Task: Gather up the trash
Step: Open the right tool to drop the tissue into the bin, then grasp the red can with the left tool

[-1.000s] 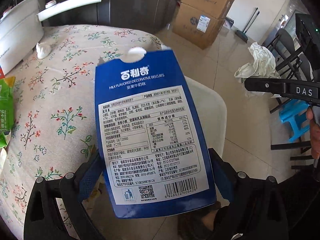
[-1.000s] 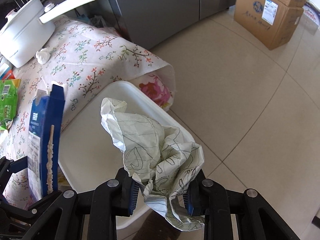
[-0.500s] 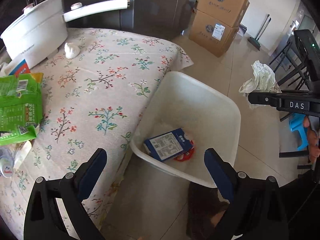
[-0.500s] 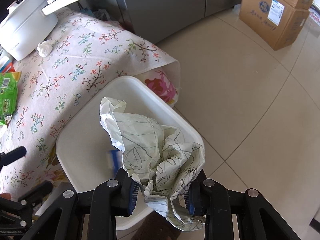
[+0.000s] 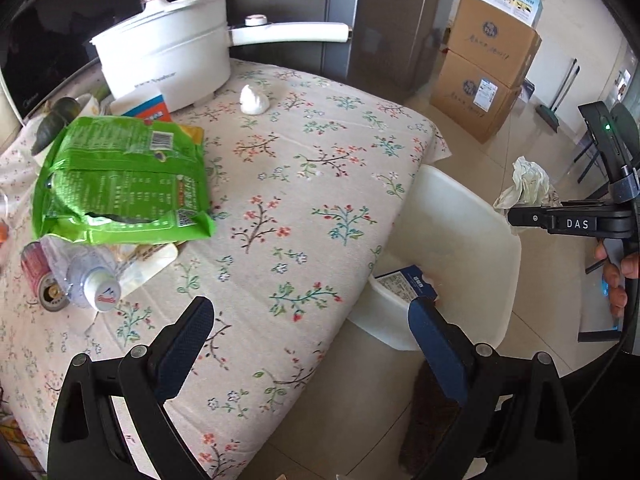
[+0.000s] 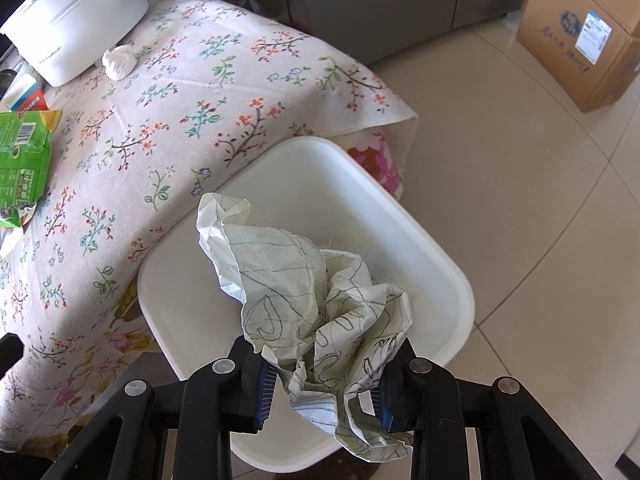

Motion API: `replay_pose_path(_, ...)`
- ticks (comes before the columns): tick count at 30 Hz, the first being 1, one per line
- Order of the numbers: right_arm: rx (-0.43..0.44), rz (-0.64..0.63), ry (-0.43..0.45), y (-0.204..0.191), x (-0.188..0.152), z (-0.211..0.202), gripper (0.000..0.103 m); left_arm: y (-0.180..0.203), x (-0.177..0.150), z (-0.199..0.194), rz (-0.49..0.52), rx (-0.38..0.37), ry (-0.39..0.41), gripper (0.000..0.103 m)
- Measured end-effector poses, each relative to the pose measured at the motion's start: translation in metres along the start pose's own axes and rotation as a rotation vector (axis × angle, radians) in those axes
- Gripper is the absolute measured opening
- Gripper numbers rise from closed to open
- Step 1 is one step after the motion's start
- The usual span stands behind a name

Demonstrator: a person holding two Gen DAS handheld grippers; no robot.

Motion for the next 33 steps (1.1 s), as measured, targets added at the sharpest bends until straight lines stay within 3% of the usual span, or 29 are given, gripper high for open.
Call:
replay_pose_path(3, 0.002, -0.005, -0.002, -0.006, 0.002, 0.003, 0.038, -0.016, -0.005, -0.006, -0.023, 0.014, 0.003, 0.099)
replay_pose_path(5, 0.006, 0.000, -0.004, -0.010, 0.004, 0.005, 0.045, -0.026, -0.009, -0.009, -0.036, 0.022, 0.003, 0.099)
replay_pose_path(7, 0.006, 0.008, -0.001, -0.014, 0.006, 0.006, 0.066, -0.036, -0.014, -0.012, -0.049, 0.031, 0.003, 0.099)
replay_pose_path(9, 0.009, 0.014, 0.009, -0.020, 0.009, 0.006, 0.075, -0.045, -0.018, -0.014, -0.064, 0.041, -0.001, 0.099)
replay_pose_path(24, 0.062, -0.083, 0.044, -0.093, 0.028, 0.007, 0.078, -0.125, -0.049, -0.036, -0.199, 0.107, 0.010, 0.099)
replay_pose_path(33, 0.087, -0.177, 0.067, -0.153, 0.038, 0.018, 0.080, -0.187, -0.070, -0.034, -0.331, 0.160, -0.012, 0.099)
Point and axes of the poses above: each gripper's, at about its wrist camera, not at the fingertips, and z roughly the way its jaws point, y to its right, x to its top, the point moved 2 cm from there along z, roughly the way its jaws point, and after that the axes turned 12 degrees about x, right-handed, at the moved point
